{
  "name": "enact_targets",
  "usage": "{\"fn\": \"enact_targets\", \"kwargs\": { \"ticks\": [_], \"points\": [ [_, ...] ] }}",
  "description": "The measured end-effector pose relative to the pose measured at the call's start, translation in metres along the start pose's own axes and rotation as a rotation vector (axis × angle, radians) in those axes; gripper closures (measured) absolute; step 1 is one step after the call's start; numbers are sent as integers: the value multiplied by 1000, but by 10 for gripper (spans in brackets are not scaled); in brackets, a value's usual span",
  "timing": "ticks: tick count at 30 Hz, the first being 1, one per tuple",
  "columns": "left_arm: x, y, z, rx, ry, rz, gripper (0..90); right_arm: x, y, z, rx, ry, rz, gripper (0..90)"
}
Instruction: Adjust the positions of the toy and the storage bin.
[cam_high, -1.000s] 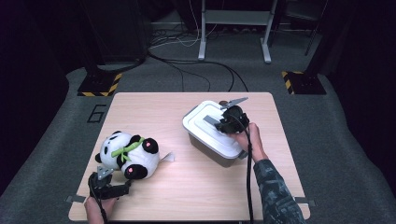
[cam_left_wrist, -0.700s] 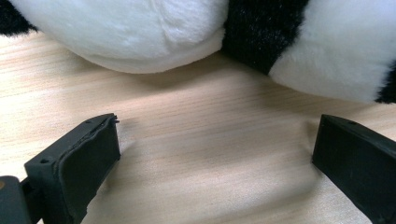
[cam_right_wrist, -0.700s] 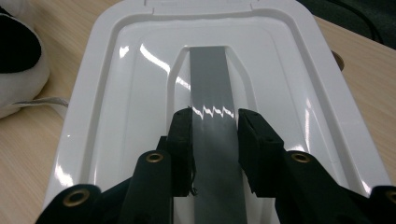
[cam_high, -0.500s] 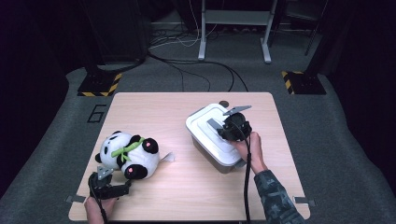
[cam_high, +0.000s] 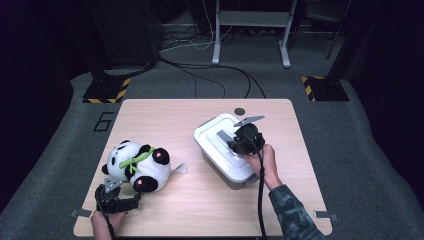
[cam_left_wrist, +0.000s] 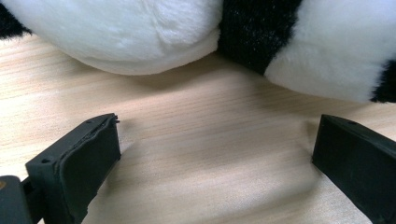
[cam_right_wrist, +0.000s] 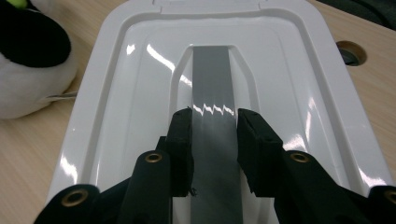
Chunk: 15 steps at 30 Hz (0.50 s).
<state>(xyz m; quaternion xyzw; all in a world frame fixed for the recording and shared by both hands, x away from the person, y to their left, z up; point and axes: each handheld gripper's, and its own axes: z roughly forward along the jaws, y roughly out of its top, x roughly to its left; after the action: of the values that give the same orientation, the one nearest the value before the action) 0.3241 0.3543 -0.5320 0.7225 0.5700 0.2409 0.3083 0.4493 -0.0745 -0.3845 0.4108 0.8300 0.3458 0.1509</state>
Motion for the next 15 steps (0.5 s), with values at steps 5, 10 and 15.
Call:
{"fn": "enact_targets", "kwargs": {
  "ticks": [5, 10, 15],
  "points": [
    [0, 0, 0, 0, 0, 0, 4, 11, 7, 6, 16, -10, -45, 641],
    [0, 0, 0, 0, -3, -1, 4, 8, 11, 10, 23, 8, -82, 662],
    [0, 0, 0, 0, -5, 1, 4, 9, 9, 10, 2, 4, -65, 668]
  ]
}}
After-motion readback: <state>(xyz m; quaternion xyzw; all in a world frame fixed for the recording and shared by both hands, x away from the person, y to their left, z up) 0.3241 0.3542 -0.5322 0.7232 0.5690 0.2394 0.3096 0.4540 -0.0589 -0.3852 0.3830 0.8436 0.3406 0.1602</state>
